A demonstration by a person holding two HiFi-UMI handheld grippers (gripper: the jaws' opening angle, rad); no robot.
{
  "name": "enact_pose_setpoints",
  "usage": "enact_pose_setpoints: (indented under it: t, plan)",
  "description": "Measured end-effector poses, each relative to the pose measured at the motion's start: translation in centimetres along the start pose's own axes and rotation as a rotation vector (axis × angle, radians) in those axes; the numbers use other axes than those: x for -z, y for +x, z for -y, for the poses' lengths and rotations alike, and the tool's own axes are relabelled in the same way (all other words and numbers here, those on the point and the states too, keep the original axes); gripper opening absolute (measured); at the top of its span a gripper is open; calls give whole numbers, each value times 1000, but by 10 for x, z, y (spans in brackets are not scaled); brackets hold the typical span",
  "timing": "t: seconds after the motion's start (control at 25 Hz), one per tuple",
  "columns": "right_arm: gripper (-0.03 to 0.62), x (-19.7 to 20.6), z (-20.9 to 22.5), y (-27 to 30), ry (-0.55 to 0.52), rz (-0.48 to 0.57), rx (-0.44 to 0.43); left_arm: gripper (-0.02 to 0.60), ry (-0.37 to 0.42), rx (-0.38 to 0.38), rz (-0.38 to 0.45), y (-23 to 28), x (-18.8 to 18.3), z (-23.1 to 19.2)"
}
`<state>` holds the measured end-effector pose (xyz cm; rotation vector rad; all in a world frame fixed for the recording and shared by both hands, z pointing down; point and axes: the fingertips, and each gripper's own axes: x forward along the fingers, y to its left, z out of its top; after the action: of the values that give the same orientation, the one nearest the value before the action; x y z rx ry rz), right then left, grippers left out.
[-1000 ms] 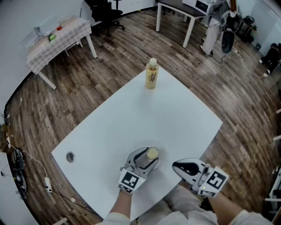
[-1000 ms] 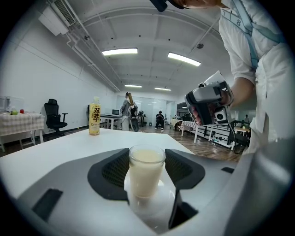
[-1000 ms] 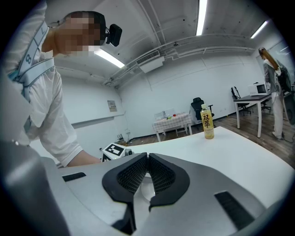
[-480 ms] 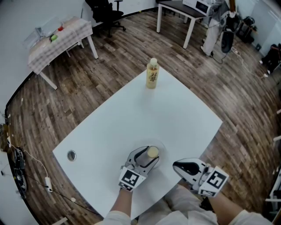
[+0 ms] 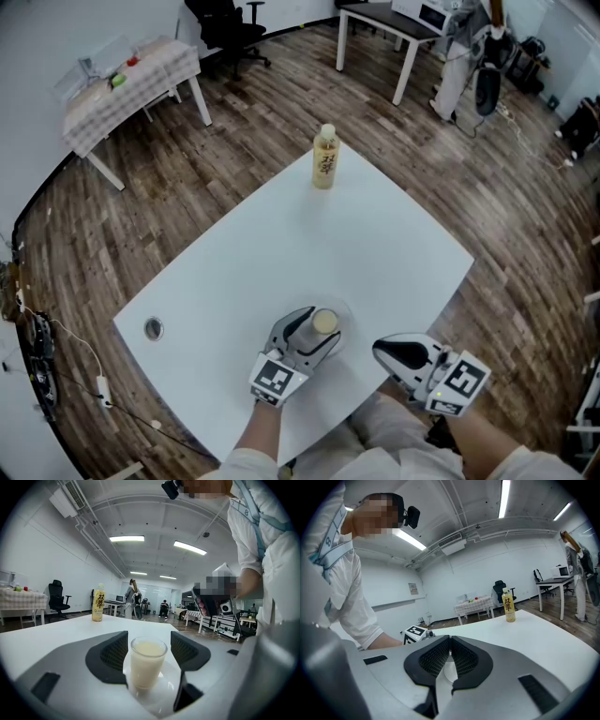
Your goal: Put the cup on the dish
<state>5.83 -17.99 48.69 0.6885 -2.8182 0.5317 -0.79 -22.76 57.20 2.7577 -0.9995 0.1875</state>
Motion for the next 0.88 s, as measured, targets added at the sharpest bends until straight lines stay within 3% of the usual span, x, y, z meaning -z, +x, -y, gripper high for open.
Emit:
enact_pose_setpoints:
  t: [0.52, 0.88]
  plan:
    - [34, -3, -7, -2, 5, 32, 9, 282, 31, -12, 23, -22, -24, 15]
    - [34, -7, -19, -6, 3, 62, 15, 267, 33, 21, 48, -38, -42, 41]
